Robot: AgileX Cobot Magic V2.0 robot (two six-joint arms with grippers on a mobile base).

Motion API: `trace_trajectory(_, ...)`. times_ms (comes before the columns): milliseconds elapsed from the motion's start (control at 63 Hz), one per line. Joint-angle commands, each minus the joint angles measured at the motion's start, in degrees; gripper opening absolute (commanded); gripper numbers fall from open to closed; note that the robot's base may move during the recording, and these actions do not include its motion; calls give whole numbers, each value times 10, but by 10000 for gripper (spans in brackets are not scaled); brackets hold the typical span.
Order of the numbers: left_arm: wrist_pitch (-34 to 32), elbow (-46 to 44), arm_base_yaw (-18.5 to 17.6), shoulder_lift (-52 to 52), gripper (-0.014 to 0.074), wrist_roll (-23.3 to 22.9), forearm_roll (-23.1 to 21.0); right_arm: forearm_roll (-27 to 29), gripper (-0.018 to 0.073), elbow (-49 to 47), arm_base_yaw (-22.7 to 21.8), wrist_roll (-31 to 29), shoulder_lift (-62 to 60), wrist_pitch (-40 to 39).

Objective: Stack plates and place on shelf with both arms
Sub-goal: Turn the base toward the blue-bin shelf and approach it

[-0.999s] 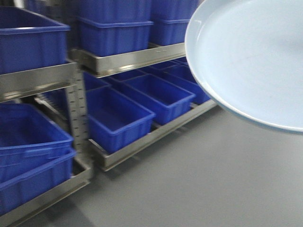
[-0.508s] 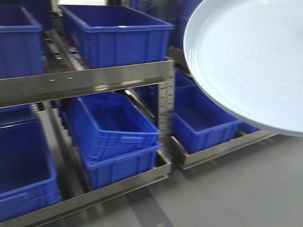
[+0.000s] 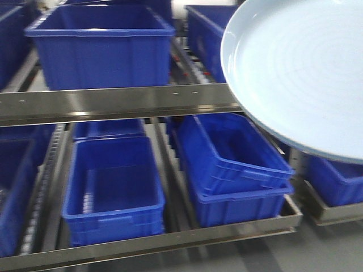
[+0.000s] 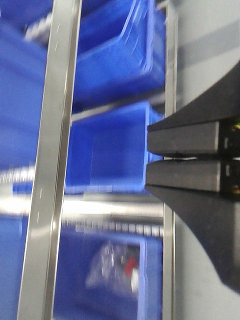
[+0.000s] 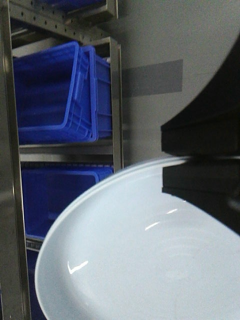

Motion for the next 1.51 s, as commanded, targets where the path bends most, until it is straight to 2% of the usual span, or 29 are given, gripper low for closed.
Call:
trace_trajectory(0, -47, -15, -3, 1, 90, -4, 0, 2, 48, -16, -3, -4, -2, -51)
trace_trajectory(1491, -47, -15, -3, 1, 90, -4, 0, 2, 48, -16, -3, -4, -2, -51)
